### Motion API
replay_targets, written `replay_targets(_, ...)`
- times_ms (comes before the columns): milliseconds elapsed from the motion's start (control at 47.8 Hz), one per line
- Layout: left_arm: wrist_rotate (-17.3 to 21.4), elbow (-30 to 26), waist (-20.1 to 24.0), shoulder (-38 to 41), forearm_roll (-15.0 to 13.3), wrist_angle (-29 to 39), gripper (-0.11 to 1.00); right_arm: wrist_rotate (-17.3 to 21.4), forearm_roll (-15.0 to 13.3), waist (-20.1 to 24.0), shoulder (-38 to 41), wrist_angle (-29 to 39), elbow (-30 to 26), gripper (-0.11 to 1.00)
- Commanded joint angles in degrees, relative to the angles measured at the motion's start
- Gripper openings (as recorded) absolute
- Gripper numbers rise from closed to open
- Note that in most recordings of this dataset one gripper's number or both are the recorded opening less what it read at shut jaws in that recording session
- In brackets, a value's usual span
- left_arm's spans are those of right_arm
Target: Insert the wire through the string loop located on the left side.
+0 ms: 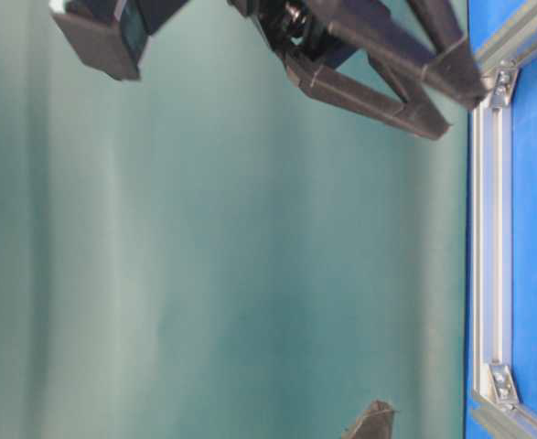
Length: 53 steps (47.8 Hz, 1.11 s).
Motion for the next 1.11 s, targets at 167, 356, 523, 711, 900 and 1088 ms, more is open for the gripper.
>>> replay_targets(167,0.7,-1.8,-2.4,-0.6,0.3,1.2,0.0,2.7,0.4,-6.2,-4.9,1.8,3.4,0.65)
replay_targets(356,1.7,-2.2,-4.0,-0.4,1.5,1.3,0.0,4.8,0.4,-7.6,-11.3,-7.9,10.0,0.65)
replay_targets(523,1.8,-2.2,-3.9,-0.4,1.5,1.3,0.0,4.8,0.4,-8.0,-17.1,-13.4,15.4,0.65)
replay_targets(711,1.8,-2.3,-3.3,-0.4,1.5,1.4,0.0,4.9,0.4,-8.1,-20.5,-14.1,17.8,0.65)
replay_targets(900,1.7,-2.7,-3.1,-0.3,1.4,4.0,0.0,4.9,0.5,-8.5,-19.8,-14.2,17.8,0.65)
replay_targets(1088,1.0,-3.9,-3.0,-0.1,1.5,6.1,0.0,4.9,0.5,-9.0,-18.2,-14.5,17.1,0.65)
